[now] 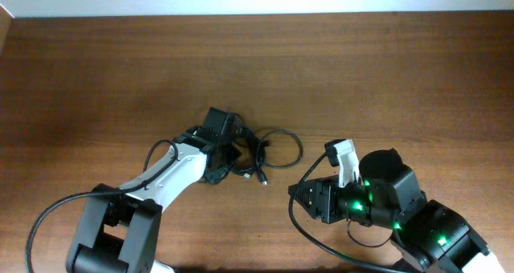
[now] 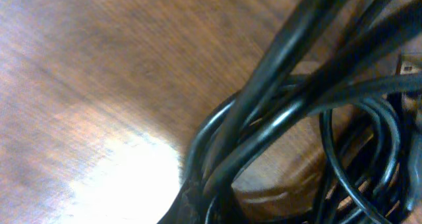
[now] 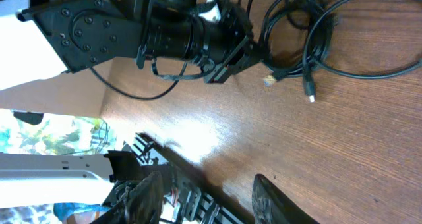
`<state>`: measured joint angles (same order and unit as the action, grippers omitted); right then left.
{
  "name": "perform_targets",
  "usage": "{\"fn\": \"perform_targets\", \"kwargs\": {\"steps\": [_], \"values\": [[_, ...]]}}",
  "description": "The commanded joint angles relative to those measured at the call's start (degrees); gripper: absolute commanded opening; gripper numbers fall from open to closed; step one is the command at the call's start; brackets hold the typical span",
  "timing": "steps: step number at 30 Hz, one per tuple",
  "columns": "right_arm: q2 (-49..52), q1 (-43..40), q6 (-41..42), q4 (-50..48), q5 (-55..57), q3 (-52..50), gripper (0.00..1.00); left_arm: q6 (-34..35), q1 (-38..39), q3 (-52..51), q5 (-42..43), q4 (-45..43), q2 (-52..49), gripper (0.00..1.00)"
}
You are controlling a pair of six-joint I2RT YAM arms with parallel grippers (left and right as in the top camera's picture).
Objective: Untangle cables
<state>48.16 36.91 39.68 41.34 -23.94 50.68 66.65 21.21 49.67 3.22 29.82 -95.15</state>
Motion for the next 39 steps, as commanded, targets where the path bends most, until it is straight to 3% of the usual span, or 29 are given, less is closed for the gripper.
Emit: {"fn": "perform_targets", "kwargs": {"steps": [1,3,5,8,11,13,16,20,22,23,25,29,32,34,36,37,38,39], "values": [[-0.17,0.33,-0.24,0.11,0.28,0.98,0.43,-11.58,0.0,-0.76,2.14,-0.39,1.79,0.0],[0.2,0.33,-0.22,0.07,2.36,0.98,0.43,-17.51,0.0,-0.74,4.98,1.57,10.23,0.0],[4.44,0.33,-0.26,0.13,4.24,0.98,0.46,-17.51,0.0,-0.76,7.91,6.32,24.17,0.0],[14.47,0.33,0.87,-0.22,3.63,0.98,0.49,-16.13,0.0,-0.76,4.9,6.29,38.53,0.0],[17.97,0.2,1.2,-2.05,4.07,0.98,0.57,-5.7,0.0,-0.76,4.63,7.19,43.06,0.0],[17.86,0.2,1.05,-3.85,7.54,0.98,0.66,7.28,0.0,-0.76,4.5,8.57,43.1,0.0],[18.73,0.66,1.09,-11.89,0.17,0.98,0.67,25.18,0.02,-0.76,5.18,8.22,43.12,0.0],[26.16,2.14,5.92,-21.33,0.48,0.98,0.67,26.6,0.02,-0.76,15.32,4.09,43.12,0.0],[28.83,2.08,6.32,-30.95,0.15,0.98,0.62,21.88,0.02,-0.76,21.51,2.34,43.12,0.0],[28.81,2.01,6.23,-31.54,1.29,0.98,0.46,21.35,0.02,-0.76,23.02,2.32,43.12,0.0],[28.57,0.07,6.01,-26.21,7.08,0.98,0.04,17.18,0.0,-0.76,25.03,1.64,43.32,0.0],[19.61,-17.25,-5.29,-1.99,8.37,0.98,0.04,-3.48,0.0,-0.76,18.23,2.54,43.47,0.0],[12.17,-23.47,-12.5,5.75,7.78,0.98,0.04,-7.21,0.0,-0.76,3.52,8.87,43.36,0.0],[10.86,-23.41,-12.46,4.63,-4.02,0.98,0.05,-11.34,0.02,-0.76,9.55,5.57,43.36,0.0],[11.85,-23.39,-12.44,2.12,-14.1,0.98,0.13,-24.17,0.02,-0.76,12.61,1.95,43.39,0.0],[12.66,-23.39,-12.31,1.27,-20.87,0.98,0.24,-32.83,0.02,-0.76,16.15,0.15,43.36,0.0],[13.42,-23.39,-12.26,1.27,-26.16,0.98,0.37,-40.09,0.02,-0.76,16.5,0.7,43.32,0.06],[14.29,-23.39,-12.28,1.29,-28.83,0.98,0.47,-44.02,0.02,-0.76,16.24,1.81,42.95,0.28]]}}
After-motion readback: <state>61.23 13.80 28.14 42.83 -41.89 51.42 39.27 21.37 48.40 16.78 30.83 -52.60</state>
